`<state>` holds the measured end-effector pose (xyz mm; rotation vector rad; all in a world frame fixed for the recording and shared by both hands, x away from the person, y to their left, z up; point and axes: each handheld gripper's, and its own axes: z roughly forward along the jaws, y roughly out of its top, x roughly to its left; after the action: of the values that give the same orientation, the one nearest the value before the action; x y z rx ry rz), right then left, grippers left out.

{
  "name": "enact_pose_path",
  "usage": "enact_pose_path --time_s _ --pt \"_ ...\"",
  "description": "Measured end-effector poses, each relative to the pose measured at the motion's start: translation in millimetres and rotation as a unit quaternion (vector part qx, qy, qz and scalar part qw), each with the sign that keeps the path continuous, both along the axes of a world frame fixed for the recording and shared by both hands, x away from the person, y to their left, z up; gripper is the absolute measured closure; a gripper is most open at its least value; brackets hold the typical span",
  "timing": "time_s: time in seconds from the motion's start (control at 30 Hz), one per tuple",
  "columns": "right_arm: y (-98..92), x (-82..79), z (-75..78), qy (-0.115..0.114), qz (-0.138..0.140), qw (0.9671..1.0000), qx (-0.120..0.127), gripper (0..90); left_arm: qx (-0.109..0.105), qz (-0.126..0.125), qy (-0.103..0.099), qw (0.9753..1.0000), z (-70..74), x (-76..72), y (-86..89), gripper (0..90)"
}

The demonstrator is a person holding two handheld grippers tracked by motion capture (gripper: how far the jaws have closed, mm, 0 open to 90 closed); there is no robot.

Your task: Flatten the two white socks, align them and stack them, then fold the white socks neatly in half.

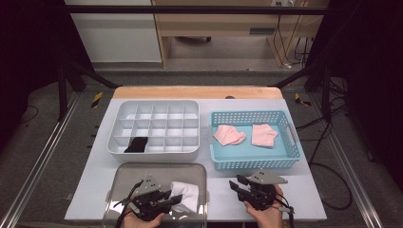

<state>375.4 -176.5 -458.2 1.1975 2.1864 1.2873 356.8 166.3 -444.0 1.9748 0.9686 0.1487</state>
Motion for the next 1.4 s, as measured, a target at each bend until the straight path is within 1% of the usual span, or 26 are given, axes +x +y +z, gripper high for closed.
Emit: enact_pose_path --time_s 0.07,0.17,0.2,0.27,0.33,0.43,0.5,0.57,0.6,0.63,0.67,0.73,0.8,0.83,0.97,1.1,1.33,1.4 --pt "-6.6 -1.8 -0.8 -0.002 -0.012 0.9999 -0.005 58.1 -0.001 0.002 -0.004 1.0 3.5 2.2 1.8 68.6" --pt "-15.7 -3.0 -2.5 0.0 -0.032 0.9995 -0.009 55.0 0.003 0.007 -0.017 0.9998 8.8 5.8 6.1 68.6" --pt "-18.0 -3.3 -3.1 -0.001 -0.039 0.9992 -0.013 54.0 0.004 0.008 -0.021 0.9997 10.5 7.2 7.9 68.6" --pt "-22.3 -3.6 -4.2 -0.002 -0.05 0.9986 -0.019 52.0 0.002 0.013 -0.024 0.9996 13.5 10.3 10.8 68.5" --pt "-25.0 -3.9 -5.1 -0.001 -0.058 0.9981 -0.021 49.8 0.003 0.016 -0.028 0.9995 15.6 14.3 13.6 68.5" --pt "-27.3 -4.4 -5.6 -0.004 -0.066 0.9974 -0.028 46.6 -0.001 0.02 -0.029 0.9994 18.6 19.3 16.6 68.5" --pt "-29.0 -4.6 -4.7 -0.01 -0.072 0.9969 -0.032 44.0 -0.001 0.023 -0.032 0.9992 20.7 22.3 18.4 68.5" --pt "-31.7 -4.9 -3.9 -0.013 -0.077 0.9965 -0.03 42.7 -0.004 0.026 -0.035 0.9991 22.8 25.5 20.8 68.5" --pt "-32.7 -5.1 -3.8 -0.011 -0.081 0.9964 -0.026 42.4 -0.006 0.028 -0.036 0.9989 23.9 26.7 22.2 68.4" --pt "-34.7 -4.7 -4.4 -0.011 -0.081 0.9962 -0.029 42.3 -0.005 0.028 -0.039 0.9988 25.3 27.8 23.6 68.4" --pt "-35.7 -5.0 -4.7 -0.007 -0.084 0.9961 -0.026 42.3 -0.003 0.03 -0.042 0.9987 26.8 28.7 25.3 68.4" --pt "-38.0 -4.9 -4.9 -0.004 -0.087 0.9959 -0.025 42.1 -0.006 0.036 -0.044 0.9984 29.6 30.2 28.9 68.3" --pt "-39.8 -5.2 -4.5 -0.006 -0.09 0.9956 -0.025 41.6 -0.005 0.039 -0.046 0.9982 31.4 31.7 31.6 68.2" --pt "-40.3 -5.3 -4.1 -0.006 -0.091 0.9955 -0.024 41.3 -0.004 0.045 -0.049 0.9978 33.8 33.8 35.1 68.2" --pt "-42.0 -5.4 -4.3 -0.006 -0.096 0.995 -0.027 41.0 -0.005 0.055 -0.054 0.997 38.5 38.1 41.4 68.2" --pt "-42.8 -5.7 -4.7 -0.003 -0.096 0.995 -0.028 41.0 -0.009 0.063 -0.059 0.9962 45.0 43.6 46.9 68.1" --pt "-42.5 -5.7 -5.2 -0.005 -0.095 0.9949 -0.035 41.4 -0.007 0.074 -0.072 0.9946 57.4 53.4 53.6 68.1" --pt "-42.2 -6.4 -4.8 -0.003 -0.097 0.9947 -0.033 41.4 -0.006 0.078 -0.074 0.9942 59.9 56.4 55.8 68.1"
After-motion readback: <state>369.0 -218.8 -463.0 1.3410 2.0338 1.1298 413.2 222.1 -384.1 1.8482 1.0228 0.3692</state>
